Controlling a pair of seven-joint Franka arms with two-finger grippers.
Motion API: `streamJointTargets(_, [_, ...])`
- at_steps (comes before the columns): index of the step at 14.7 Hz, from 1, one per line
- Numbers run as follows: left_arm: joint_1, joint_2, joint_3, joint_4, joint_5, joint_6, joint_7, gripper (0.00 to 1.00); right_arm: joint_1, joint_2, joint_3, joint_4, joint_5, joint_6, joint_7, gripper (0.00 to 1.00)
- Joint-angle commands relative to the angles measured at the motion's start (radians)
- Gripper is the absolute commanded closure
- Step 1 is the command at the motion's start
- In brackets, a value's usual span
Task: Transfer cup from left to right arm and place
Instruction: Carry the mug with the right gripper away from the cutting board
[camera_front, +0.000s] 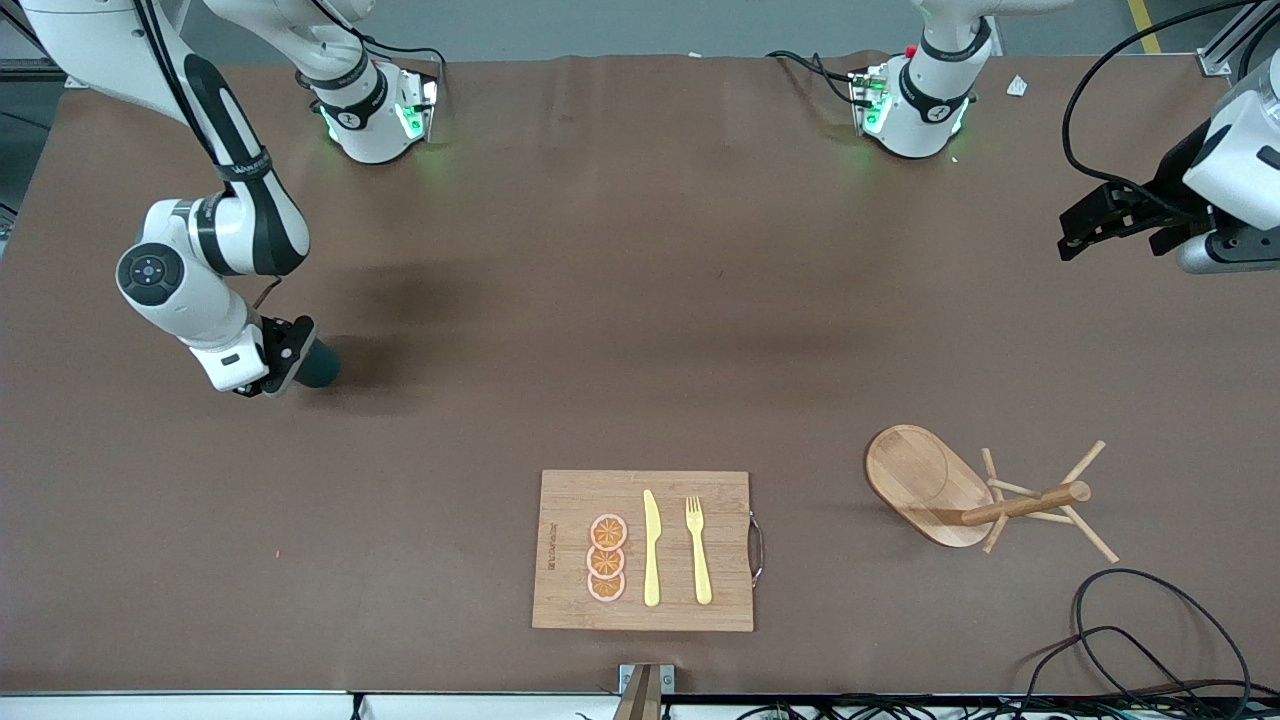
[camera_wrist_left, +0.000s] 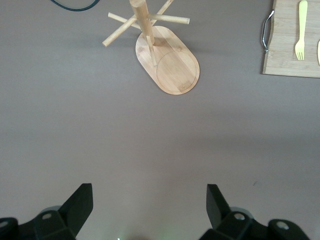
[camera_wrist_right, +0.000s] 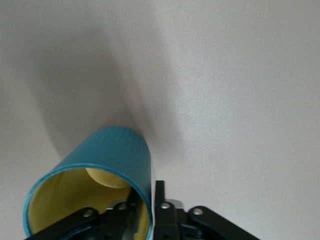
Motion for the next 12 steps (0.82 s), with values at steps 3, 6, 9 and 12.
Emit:
streamJointTargets(3, [0.009,-0.032,-0.001,-0.018,-0.008,-0.004,0.016,0.00,-0.020,-0.003,0.024,0.072,0.003,-0.143,0.006,0.00])
streamJointTargets(6, [0.009,-0.032,0.000,-0.016,-0.007,-0.006,0.016,0.00,0.010,-0.004,0.024,0.233,0.066,-0.398,0.012,0.00])
streamJointTargets(9, [0.008,-0.032,0.000,-0.015,-0.005,-0.006,0.015,0.00,0.050,-0.001,0.024,0.405,0.073,-0.643,0.142,0.00])
streamJointTargets(12, [0.003,-0.030,0.000,-0.018,0.001,-0.006,0.013,0.00,0.093,-0.008,0.024,0.497,0.073,-0.786,0.379,0.00])
